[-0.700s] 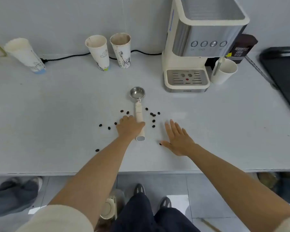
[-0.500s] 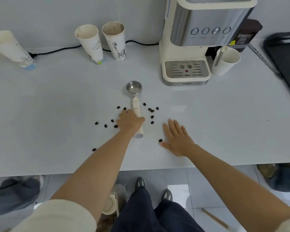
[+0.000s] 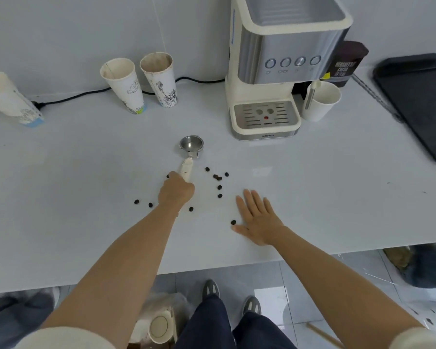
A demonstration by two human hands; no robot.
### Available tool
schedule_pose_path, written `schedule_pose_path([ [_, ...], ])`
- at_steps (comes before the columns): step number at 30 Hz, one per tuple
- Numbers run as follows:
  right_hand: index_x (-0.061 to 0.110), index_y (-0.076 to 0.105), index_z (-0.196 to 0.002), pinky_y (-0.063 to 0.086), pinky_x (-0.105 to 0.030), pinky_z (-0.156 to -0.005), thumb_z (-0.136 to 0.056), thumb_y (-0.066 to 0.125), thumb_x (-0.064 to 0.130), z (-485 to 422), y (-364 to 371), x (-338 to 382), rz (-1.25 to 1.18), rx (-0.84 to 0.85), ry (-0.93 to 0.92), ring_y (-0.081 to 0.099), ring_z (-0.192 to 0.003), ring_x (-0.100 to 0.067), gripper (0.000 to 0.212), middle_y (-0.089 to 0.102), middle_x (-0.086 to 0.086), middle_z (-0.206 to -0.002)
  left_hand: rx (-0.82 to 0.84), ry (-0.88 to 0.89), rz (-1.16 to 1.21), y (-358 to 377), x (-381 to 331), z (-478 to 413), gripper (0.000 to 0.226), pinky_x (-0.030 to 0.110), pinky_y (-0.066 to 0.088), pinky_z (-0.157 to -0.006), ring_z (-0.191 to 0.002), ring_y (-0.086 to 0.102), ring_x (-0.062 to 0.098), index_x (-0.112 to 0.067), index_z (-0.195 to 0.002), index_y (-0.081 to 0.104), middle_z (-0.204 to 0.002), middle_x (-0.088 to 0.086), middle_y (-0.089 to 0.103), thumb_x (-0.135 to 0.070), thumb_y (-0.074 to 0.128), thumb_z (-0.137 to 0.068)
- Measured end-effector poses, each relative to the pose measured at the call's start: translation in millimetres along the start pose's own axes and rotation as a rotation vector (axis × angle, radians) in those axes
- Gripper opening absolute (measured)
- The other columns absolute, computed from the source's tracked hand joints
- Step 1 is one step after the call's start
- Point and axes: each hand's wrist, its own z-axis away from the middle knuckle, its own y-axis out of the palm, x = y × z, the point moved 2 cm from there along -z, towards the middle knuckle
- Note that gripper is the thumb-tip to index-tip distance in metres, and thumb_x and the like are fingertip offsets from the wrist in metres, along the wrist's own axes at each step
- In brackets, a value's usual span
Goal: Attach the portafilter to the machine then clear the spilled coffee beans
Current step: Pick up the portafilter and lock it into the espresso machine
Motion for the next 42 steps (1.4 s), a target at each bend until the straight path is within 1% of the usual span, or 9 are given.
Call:
schedule_pose_path([
  [5,0.014,-0.020,-0.143,-0.007,-0.041,-0.116,-0.096,0.018,0.053,7,-14,0,-0.072,0.030,-0.001,-0.022,-0.140,-0.024,0.071,-0.026,-0.010,-0.152,0.040,0.036,0.005,-13,1,4,0.034,0.034,0.043,-0.065,-0.077,0.058,0.028,-0.003,-0.113,0.042,-0.094,0.011,0.053,-0.010,0.048,-0.081],
  [8,0.015,-0.018,-0.144,-0.004,-0.040,-0.117,-0.097,0.020,0.050,13,-33,-3,-0.132,-0.044,0.011,-0.017,-0.141,-0.023,0.069,-0.023,-0.008,-0.154,0.064,0.077,0.050,-19,1,7,0.029,0.035,0.045,-0.066,-0.065,0.057,0.026,-0.005,-0.106,0.044,-0.089,0.009,0.053,-0.010,0.052,-0.079],
  [18,0.014,0.002,-0.147,0.003,-0.042,-0.116,-0.100,0.031,0.037,41,-199,-25,-0.228,-0.723,-0.029,-0.005,-0.143,-0.025,0.060,-0.003,-0.008,-0.157,0.117,0.295,0.099,-62,-40,-6,0.019,0.030,0.045,-0.059,-0.047,0.052,0.019,-0.008,-0.091,0.050,-0.074,0.008,0.056,-0.007,0.061,-0.075],
  [21,0.014,0.002,-0.147,0.005,-0.042,-0.117,-0.099,0.032,0.038,43,-251,-43,-0.203,-0.832,0.025,-0.004,-0.143,-0.027,0.061,-0.002,-0.010,-0.157,0.133,0.348,0.066,-69,-59,-9,0.020,0.028,0.044,-0.058,-0.048,0.052,0.018,-0.011,-0.092,0.051,-0.070,0.003,0.053,-0.007,0.060,-0.075],
  [26,0.015,0.002,-0.147,0.007,-0.044,-0.117,-0.099,0.031,0.040,35,-300,-77,-0.147,-0.843,0.131,-0.002,-0.143,-0.030,0.062,0.001,-0.014,-0.156,0.146,0.422,-0.003,-72,-94,-18,0.025,0.028,0.043,-0.062,-0.050,0.052,0.019,-0.013,-0.097,0.054,-0.076,0.004,0.054,-0.008,0.061,-0.074],
  [32,0.020,0.002,-0.147,0.009,-0.046,-0.115,-0.098,0.031,0.043,14,-320,-100,-0.061,-0.690,0.165,0.002,-0.142,-0.030,0.061,0.003,-0.014,-0.156,0.158,0.506,-0.123,-64,-130,-30,0.031,0.033,0.047,-0.070,-0.063,0.057,0.026,-0.010,-0.105,0.057,-0.093,0.008,0.059,-0.009,0.060,-0.074],
  [36,0.021,0.017,-0.144,0.023,-0.043,-0.107,-0.097,0.031,0.046,2,-325,-110,0.027,-0.632,0.177,0.024,-0.133,-0.027,0.055,0.028,-0.010,-0.145,0.160,0.566,-0.183,-57,-151,-39,0.035,0.033,0.046,-0.071,-0.072,0.057,0.026,-0.012,-0.109,0.057,-0.106,0.013,0.063,-0.011,0.060,-0.075],
  [39,0.022,0.022,-0.141,0.023,-0.042,-0.107,-0.095,0.030,0.051,-1,-324,-117,0.038,-0.662,0.157,0.025,-0.131,-0.025,0.055,0.029,-0.006,-0.143,0.170,0.591,-0.170,-54,-164,-46,0.034,0.033,0.046,-0.070,-0.072,0.057,0.026,-0.012,-0.107,0.058,-0.101,0.012,0.064,-0.010,0.060,-0.074],
  [42,0.024,0.025,-0.141,0.022,-0.040,-0.107,-0.094,0.031,0.053,-3,-320,-119,0.030,-0.721,0.136,0.026,-0.130,-0.024,0.056,0.031,-0.004,-0.142,0.197,0.591,-0.109,-50,-173,-52,0.028,0.030,0.045,-0.065,-0.060,0.056,0.024,-0.013,-0.098,0.060,-0.086,0.006,0.060,-0.008,0.060,-0.071],
])
